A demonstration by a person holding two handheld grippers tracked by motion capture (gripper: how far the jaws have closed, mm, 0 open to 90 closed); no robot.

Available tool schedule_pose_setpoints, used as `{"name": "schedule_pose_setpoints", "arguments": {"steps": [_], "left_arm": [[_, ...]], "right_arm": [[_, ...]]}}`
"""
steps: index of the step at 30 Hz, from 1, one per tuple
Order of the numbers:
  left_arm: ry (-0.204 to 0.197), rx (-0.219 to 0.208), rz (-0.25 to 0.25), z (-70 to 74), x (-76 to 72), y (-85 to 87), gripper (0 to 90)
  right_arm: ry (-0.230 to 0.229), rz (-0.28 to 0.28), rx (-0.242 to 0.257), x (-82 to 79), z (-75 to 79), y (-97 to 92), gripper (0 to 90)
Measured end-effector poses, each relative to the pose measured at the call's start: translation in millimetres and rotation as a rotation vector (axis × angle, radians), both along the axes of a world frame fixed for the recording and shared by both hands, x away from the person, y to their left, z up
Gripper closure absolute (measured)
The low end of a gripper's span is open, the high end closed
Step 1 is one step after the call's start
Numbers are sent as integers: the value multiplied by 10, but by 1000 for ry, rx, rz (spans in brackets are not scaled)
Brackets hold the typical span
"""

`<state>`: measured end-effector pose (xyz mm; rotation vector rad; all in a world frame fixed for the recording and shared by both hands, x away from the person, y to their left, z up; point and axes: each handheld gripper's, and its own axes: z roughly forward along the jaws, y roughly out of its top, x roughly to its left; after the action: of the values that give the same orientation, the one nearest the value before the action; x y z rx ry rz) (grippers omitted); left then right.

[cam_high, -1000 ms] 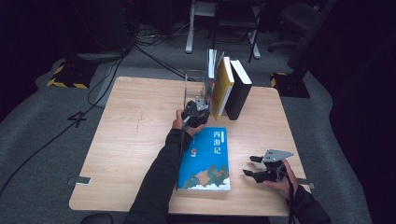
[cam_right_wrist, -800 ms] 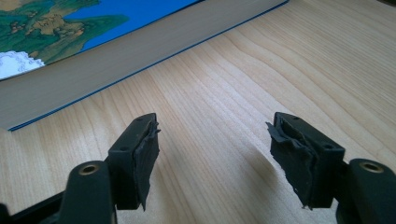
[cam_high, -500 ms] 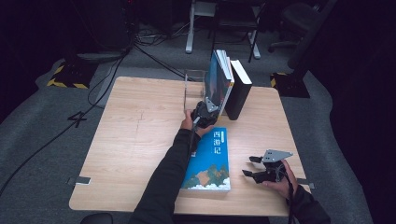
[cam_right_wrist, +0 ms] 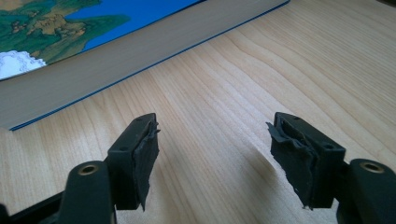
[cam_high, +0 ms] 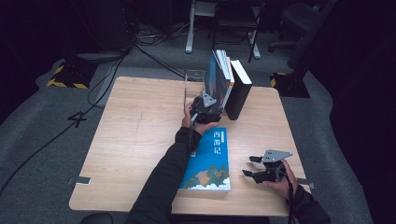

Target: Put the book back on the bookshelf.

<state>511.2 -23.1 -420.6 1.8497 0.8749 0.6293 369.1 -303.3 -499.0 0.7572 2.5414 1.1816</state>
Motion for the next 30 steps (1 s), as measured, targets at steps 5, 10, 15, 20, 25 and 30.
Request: {"name": "schedule_pose_setpoints", "arguments": {"steps": [5,10,15,20,25,30], "left_arm": [[-38,-65,25,283,16,-46,281],[-93,-92,74,659,89,-91,282],[-83,-83,86,849,206,-153,249],[-110,-71,113,936,171,-218,430],[-85,-97,107,851,134,-121,498],[-51,-103,76,642,101,8,368]], "right_arm": [[-1,0,3,1,6,-11,325],[-1,0,3,2,8,-4,326],[-2,0,3,1,13,10,326],[-6,3,0,1,14,-1,326],[-6,-3,5,3,20,-17,326],[-3,2,2,0,20,-12,326]]}}
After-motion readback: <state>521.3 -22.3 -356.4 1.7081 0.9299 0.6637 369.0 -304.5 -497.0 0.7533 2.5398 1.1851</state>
